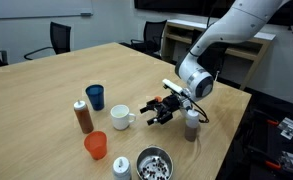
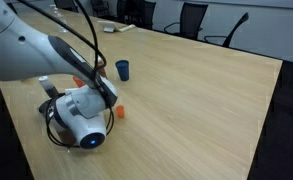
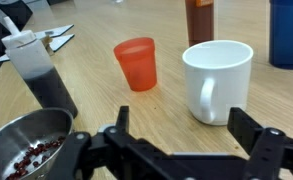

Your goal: Move the white mug forward.

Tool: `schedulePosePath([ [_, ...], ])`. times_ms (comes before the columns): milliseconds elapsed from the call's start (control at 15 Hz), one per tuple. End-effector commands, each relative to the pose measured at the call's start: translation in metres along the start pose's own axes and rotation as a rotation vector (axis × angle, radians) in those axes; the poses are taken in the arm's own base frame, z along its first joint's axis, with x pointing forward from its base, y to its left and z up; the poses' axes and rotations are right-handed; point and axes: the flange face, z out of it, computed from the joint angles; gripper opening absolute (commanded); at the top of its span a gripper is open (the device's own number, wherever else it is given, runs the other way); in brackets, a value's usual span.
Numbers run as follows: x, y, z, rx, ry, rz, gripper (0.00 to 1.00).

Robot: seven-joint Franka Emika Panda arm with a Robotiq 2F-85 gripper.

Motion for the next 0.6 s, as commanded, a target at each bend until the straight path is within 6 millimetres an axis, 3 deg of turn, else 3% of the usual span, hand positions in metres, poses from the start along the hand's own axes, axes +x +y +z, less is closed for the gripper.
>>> schedulePosePath([
  [0, -0.005, 0.002, -0.002, -0.085, -0.063, -0.020, 1.00],
  [200, -0.012, 0.001, -0.001, -0.161, -0.137, -0.038, 1.00],
  [533, -0.018, -0.019, -0.026, -0.281, -0.170, -0.072, 1.00],
])
